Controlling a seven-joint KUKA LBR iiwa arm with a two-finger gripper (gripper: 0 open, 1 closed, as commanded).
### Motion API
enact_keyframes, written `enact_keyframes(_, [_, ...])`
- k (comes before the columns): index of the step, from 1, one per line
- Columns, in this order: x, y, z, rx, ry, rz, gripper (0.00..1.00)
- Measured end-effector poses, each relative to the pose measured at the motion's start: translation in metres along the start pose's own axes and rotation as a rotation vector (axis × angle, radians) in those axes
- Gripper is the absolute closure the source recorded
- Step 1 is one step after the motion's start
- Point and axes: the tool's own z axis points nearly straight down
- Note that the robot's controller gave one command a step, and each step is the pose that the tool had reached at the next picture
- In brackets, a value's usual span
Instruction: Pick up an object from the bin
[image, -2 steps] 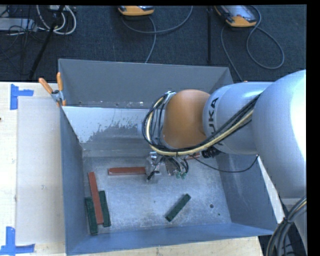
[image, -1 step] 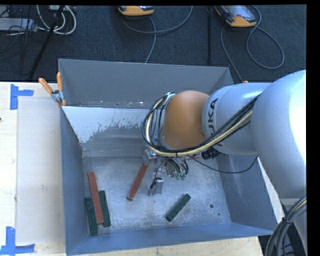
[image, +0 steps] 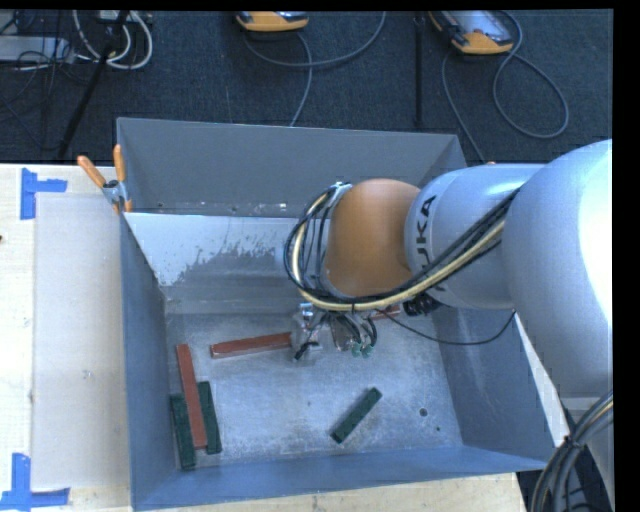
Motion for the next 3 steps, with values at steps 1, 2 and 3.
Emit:
enact_keyframes(1, [0.0025,0.0003,0.0026,0.0,0.009,0.0,0.0])
enact_keyframes(2, [0.0,-0.0001,0.0001,0.0,0.0,0.002,1.0])
enact_keyframes(3, [0.0026,0.0004,0.0027,0.0,0.009,0.001,0.0])
